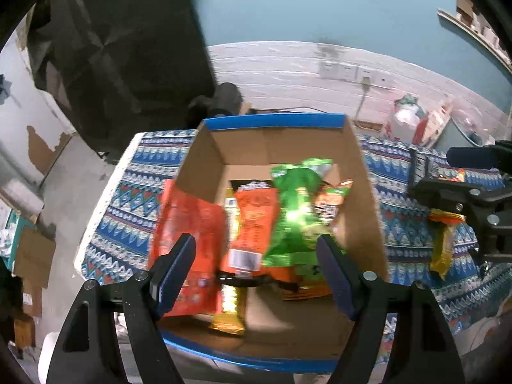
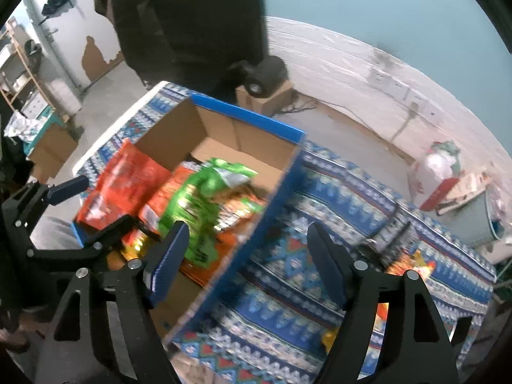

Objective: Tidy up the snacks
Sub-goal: 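Open the left tool over the box releasing the orange bag while the right tool releases the green bag, then move both tools back to the remaining snacks on the cloth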

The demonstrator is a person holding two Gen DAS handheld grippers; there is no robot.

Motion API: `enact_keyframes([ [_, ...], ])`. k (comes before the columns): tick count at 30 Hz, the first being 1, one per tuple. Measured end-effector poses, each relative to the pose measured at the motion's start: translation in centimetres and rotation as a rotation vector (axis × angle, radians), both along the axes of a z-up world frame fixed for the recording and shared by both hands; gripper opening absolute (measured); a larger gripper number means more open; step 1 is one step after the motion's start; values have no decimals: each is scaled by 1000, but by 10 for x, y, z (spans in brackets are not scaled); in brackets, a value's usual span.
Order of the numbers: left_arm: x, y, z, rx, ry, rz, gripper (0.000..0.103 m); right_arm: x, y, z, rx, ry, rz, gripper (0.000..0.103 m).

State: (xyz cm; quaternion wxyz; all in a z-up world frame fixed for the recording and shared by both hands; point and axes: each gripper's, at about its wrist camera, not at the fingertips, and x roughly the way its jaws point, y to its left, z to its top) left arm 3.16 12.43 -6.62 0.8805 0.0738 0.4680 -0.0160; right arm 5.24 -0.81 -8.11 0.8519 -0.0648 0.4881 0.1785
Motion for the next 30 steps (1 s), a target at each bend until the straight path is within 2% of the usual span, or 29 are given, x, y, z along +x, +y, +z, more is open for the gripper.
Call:
enact_keyframes([
  [14, -5, -88, 2, -41, 36, -172, 79, -38, -106, -10, -40, 35, -159, 81],
  [22, -8, -133, -10, -22, 68, -243, 79, -58, -169, -20, -2, 74, -280, 81],
  [27, -15, -159, -20, 0, 82, -292, 79, -74, -200, -27, -11, 92, -349, 82],
  [30, -20, -178, -31, 9, 106, -341, 79, -85, -221, -43, -38, 121, -395, 82],
])
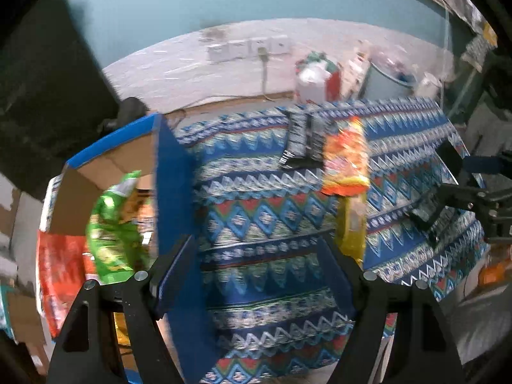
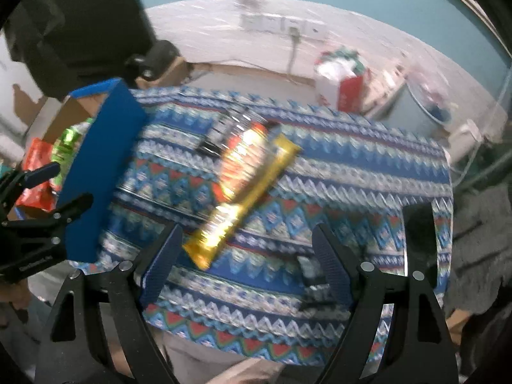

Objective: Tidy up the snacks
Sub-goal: 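Move both tools back to the remaining snacks on the cloth, then grasp the orange-yellow chip bag with the left tool while the right tool grasps the black bag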

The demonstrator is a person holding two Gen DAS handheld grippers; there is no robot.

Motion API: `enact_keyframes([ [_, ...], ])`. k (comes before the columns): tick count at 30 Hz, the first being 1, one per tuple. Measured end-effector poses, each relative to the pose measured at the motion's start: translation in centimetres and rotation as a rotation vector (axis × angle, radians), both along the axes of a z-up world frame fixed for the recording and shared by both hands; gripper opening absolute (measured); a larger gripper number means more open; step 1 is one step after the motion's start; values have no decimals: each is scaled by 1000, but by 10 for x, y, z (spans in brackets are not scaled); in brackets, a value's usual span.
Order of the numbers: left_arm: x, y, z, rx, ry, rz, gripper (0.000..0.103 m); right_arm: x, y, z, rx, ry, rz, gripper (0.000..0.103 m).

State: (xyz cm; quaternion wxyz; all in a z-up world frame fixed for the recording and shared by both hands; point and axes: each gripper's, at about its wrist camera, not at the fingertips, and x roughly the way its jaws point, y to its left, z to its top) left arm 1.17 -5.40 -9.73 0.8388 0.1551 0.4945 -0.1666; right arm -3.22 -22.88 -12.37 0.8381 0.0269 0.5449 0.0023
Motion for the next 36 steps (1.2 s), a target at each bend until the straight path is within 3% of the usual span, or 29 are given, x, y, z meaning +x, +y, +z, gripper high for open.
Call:
enact_keyframes([
  [5, -5, -26, -17, 62, -9, -60, 79, -15, -36, -34, 10, 83, -94, 82],
  [17, 0, -45, -36, 76, 28, -84, 79, -41, -83, -86, 108, 214, -232, 82],
  [27, 15, -57, -50, 92, 54, -87, 79, -29, -102, -120, 196, 312, -322, 82],
  [36, 31, -67, -61, 87, 92, -81, 79, 0, -124, -137, 198, 299, -372, 82],
])
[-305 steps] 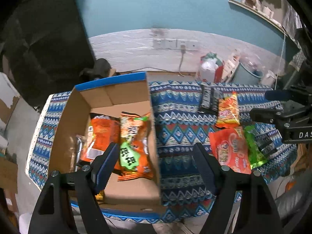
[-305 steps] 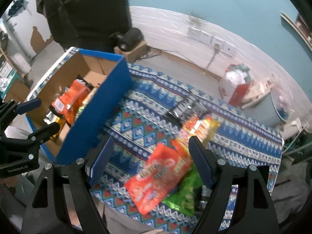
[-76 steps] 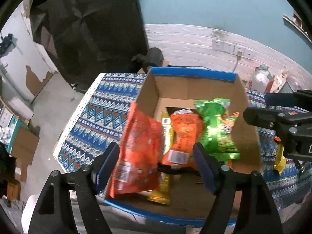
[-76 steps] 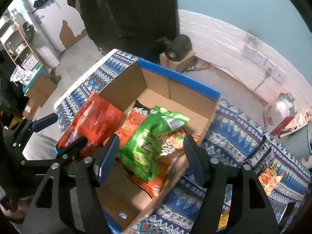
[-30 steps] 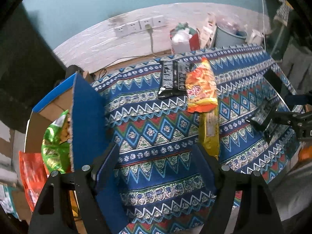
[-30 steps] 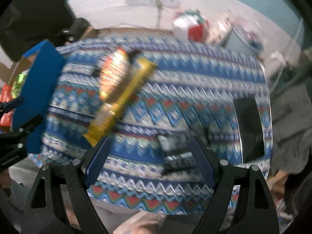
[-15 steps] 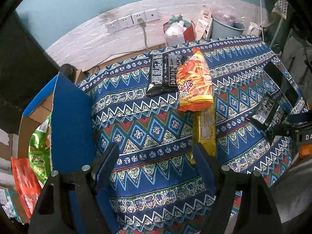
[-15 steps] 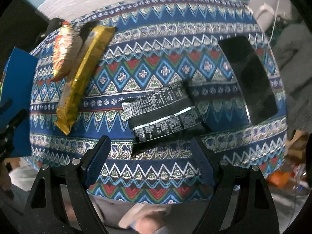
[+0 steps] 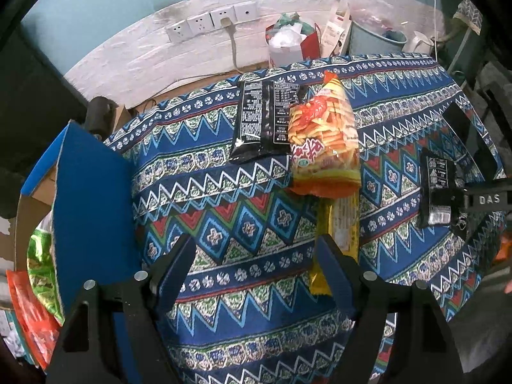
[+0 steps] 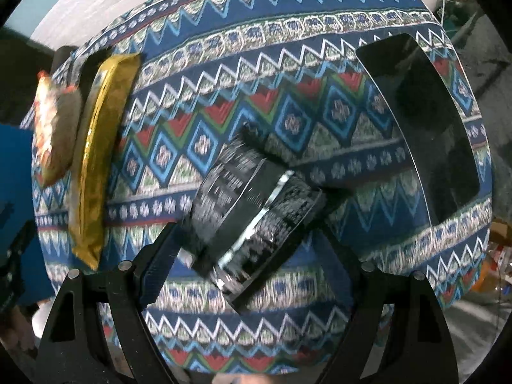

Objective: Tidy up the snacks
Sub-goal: 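Grasp the orange-yellow chip bag with the left tool while the right tool grasps the black bag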

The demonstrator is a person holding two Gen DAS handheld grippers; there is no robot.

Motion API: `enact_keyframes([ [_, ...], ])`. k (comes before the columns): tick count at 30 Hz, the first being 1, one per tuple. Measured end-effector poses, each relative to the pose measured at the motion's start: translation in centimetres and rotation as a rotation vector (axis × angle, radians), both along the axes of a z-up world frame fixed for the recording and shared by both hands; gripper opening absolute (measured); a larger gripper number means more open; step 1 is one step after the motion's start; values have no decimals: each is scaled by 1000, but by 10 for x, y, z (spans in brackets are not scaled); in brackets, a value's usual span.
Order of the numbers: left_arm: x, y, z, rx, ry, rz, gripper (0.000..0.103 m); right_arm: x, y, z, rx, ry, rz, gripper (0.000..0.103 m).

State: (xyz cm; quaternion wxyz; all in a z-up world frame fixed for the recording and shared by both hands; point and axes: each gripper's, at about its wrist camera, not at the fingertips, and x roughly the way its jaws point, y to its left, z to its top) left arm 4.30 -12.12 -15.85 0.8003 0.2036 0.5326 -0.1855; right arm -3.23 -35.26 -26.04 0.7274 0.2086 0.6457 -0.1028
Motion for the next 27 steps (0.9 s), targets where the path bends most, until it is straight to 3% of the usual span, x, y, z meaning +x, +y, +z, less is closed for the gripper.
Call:
enact_keyframes([
  [5, 11, -6, -5, -10, 21, 12, 79, 17, -3, -11, -32, 1, 13, 84],
  [12, 29, -14, -10, -58, 69, 54, 79, 34, 35, -17, -231, 9, 219, 84],
  [13, 32, -16, -10, -73, 79, 62, 79, 36, 38, -17, -238, 3, 240, 83],
  [16, 38, -22, -8, -110, 98, 85, 79, 41, 43, -13, -213, -26, 272, 65],
  [27, 55, -54, 1, -170, 99, 101, 83, 58, 24, 2, -230, -87, 273, 65],
])
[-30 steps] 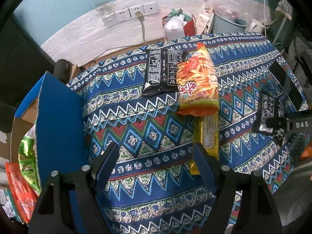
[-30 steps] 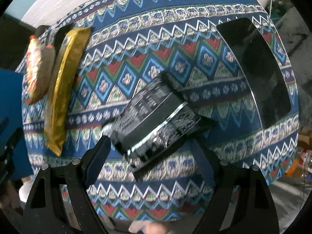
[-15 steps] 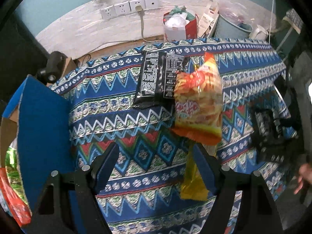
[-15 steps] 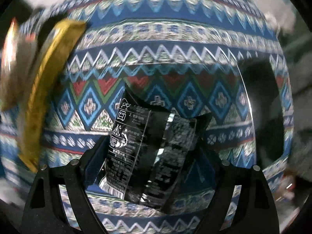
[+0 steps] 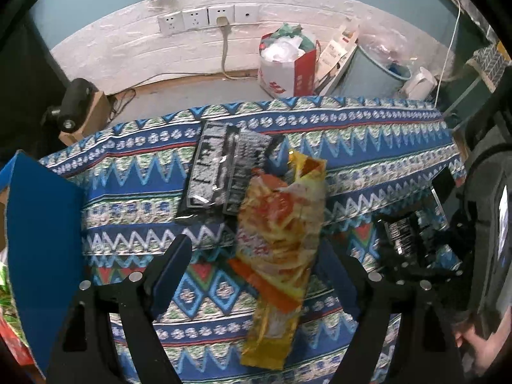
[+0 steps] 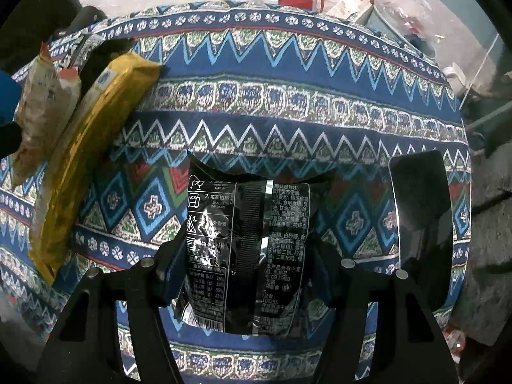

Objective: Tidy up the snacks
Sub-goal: 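Grasp the orange-yellow chip bag with the left tool while the right tool grasps the black bag, then carry the orange-yellow chip bag to the box with the left tool while the right tool carries the black bag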

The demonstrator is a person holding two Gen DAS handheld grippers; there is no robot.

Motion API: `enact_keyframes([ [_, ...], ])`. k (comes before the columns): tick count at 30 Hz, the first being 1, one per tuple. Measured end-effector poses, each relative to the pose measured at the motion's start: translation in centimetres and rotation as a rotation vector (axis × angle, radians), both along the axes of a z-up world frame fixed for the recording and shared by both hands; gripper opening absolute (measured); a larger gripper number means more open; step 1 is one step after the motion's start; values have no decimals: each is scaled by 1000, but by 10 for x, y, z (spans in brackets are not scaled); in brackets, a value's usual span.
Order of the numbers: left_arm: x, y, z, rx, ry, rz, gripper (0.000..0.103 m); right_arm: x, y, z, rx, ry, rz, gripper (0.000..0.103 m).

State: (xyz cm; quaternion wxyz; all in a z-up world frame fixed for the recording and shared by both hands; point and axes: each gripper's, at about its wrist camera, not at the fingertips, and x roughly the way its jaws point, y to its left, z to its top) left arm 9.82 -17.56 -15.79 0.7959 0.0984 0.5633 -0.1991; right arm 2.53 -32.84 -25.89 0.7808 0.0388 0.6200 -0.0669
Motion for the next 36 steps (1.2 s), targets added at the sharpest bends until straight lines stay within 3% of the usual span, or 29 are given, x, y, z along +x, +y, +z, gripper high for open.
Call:
enact_keyframes([
  [10, 10, -27, -24, 55, 9, -21, 83, 1, 1, 25, 7, -56, 15, 65],
  [16, 16, -33, -38, 90, 7, -22, 83, 7, -12, 23, 33, -56, 6, 65],
  [17, 16, -33, -40, 85, 12, -21, 82, 8, -14, 22, 35, -55, 7, 65],
  [20, 15, -33, -39, 57, 11, -35, 63, 9, -18, 25, 44, -57, 7, 65],
  [26, 8, -34, -34, 83, -29, -56, 44, 4, -12, 25, 41, -71, 11, 65],
  [30, 2, -27, -26, 74, -36, -59, 37, 1, -7, 32, 32, -87, 19, 65],
  [36, -10, -13, -9, 65, -76, -76, 35, -4, 1, 47, 18, -117, 31, 65],
])
